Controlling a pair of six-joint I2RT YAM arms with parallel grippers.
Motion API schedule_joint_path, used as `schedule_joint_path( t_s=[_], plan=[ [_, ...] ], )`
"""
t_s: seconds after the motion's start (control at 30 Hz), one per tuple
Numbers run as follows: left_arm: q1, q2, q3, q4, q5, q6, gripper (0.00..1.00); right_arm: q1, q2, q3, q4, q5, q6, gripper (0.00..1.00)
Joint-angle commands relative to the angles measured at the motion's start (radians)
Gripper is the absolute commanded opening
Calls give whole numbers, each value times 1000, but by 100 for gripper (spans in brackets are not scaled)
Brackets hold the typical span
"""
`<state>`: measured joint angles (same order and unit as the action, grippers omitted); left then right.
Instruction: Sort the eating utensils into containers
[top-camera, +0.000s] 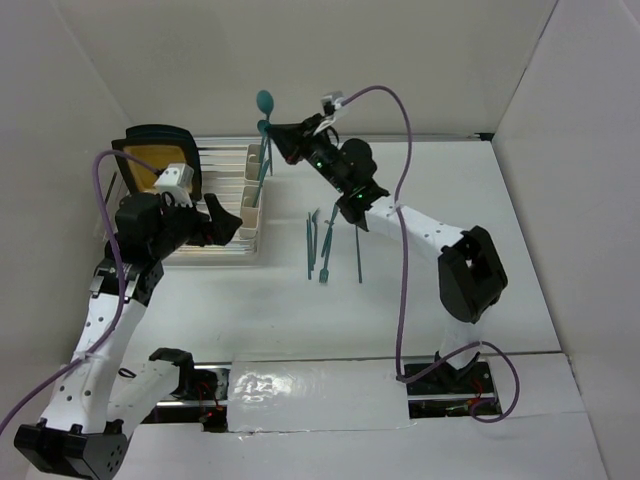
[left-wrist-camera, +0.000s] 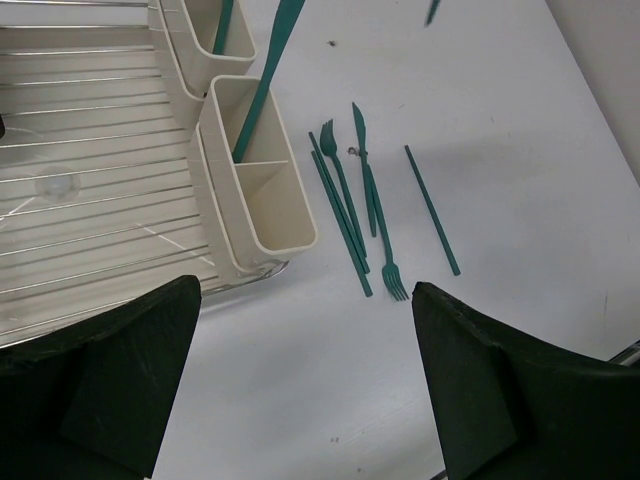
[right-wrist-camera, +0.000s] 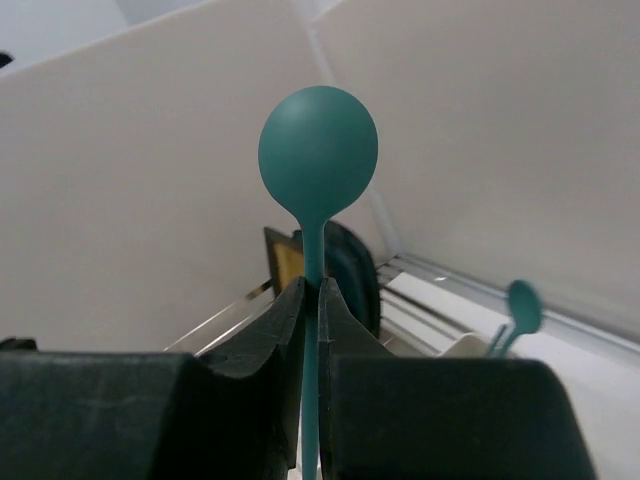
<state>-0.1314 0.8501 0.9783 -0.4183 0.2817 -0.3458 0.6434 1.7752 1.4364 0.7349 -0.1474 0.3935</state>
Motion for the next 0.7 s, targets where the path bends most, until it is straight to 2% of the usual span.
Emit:
schedule_joint_path(
  t_s=[0.0,0.17,0.27,0.47,0.67],
  plan=[
    [4,10,45,85,19,13,100,32,52,58,155,-36,-16,0],
    [6,29,108,247,147,60,100,15,70,78,94,-127,4,0],
    [7,46,131,337,174,88,100,-4,64,88,38,-230,13,0],
    [12,226,304,305,140,45,100,-5,-37,-39,-14,-258,-25,0],
    [12,288,333,388,217,-67,100,13,-105,-70,-72,-258,-56,0]
  ],
)
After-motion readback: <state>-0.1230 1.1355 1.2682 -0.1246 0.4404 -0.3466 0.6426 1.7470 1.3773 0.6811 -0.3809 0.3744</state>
